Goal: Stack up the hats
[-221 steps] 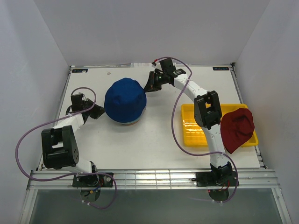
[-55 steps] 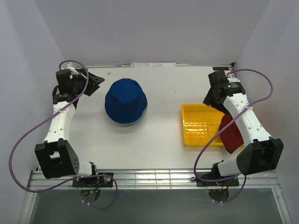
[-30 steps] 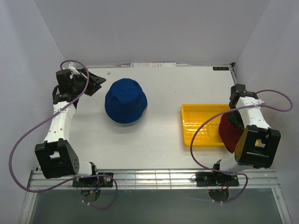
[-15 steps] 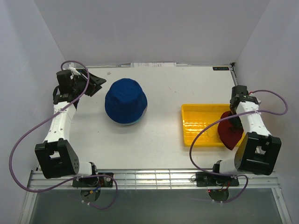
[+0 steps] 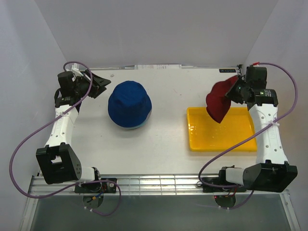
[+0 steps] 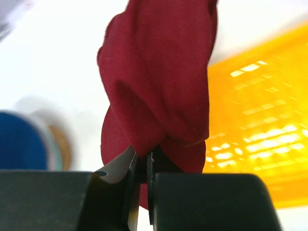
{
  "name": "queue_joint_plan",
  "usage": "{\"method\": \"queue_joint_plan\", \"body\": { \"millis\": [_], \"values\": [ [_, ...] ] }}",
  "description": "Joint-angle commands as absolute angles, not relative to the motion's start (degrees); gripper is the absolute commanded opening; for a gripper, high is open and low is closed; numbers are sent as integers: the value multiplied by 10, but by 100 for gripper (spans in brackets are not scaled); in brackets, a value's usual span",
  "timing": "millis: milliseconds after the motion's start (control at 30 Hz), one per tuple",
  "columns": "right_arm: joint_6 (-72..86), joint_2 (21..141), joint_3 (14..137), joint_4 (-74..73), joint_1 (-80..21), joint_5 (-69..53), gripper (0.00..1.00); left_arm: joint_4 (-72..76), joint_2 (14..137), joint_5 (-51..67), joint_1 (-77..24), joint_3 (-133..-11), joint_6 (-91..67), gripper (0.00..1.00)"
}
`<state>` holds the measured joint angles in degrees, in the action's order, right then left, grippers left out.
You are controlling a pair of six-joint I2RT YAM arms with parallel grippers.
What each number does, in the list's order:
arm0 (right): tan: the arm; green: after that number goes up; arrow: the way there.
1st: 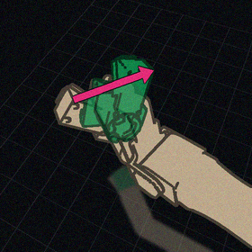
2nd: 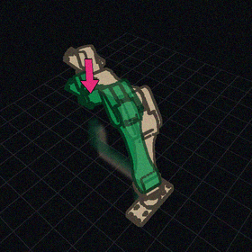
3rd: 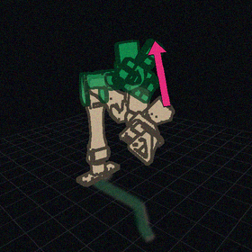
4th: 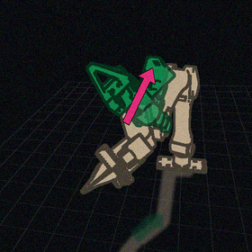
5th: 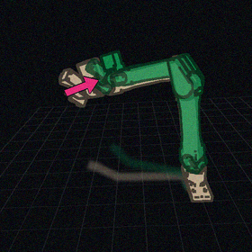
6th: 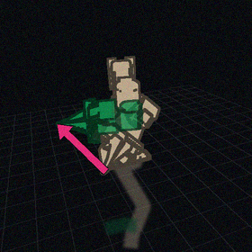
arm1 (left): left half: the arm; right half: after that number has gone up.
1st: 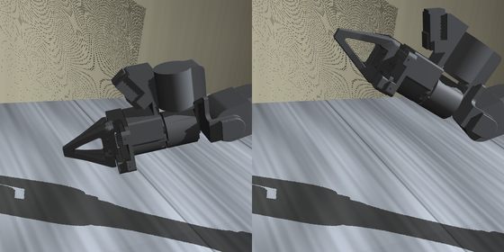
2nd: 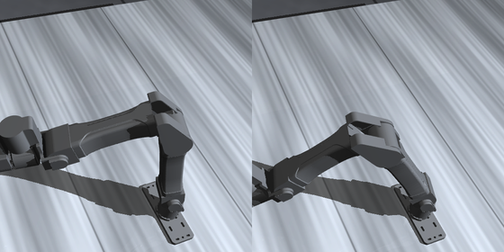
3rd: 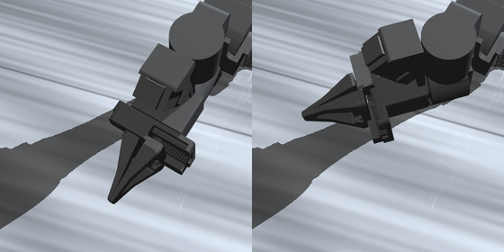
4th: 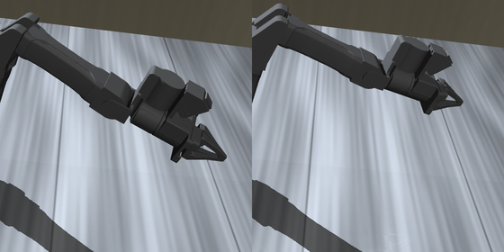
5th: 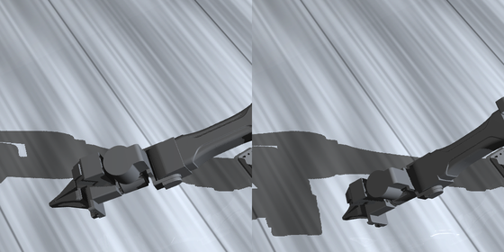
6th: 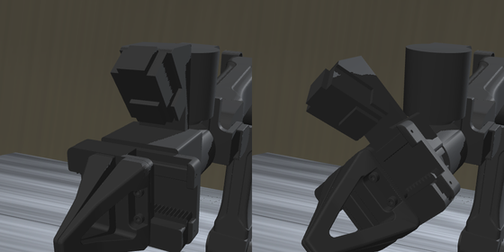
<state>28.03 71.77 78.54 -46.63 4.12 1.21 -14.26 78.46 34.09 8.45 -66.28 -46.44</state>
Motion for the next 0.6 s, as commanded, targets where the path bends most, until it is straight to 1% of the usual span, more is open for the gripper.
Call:
{"method": "queue_joint_plan", "body": {
  "millis": [0,133,167,333,433,467,567],
  "values": [
    [293,728,871,-432,-27,-56,8,-93,773,393,82,-660,-482,66],
    [299,775,945,-401,-114,-70,8,-27,767,441,80,-651,-524,67],
    [299,788,980,-400,-126,-73,8,-17,765,449,78,-650,-531,67],
    [290,863,1077,-390,-201,-78,8,1,747,449,54,-670,-559,68],
    [286,888,1117,-379,-229,-76,8,27,738,422,11,-679,-582,68],
    [286,893,1125,-377,-235,-77,8,36,737,413,-23,-679,-603,68],
    [284,912,1153,-374,-252,-87,8,79,735,384,-66,-669,-652,68]
  ]
}}
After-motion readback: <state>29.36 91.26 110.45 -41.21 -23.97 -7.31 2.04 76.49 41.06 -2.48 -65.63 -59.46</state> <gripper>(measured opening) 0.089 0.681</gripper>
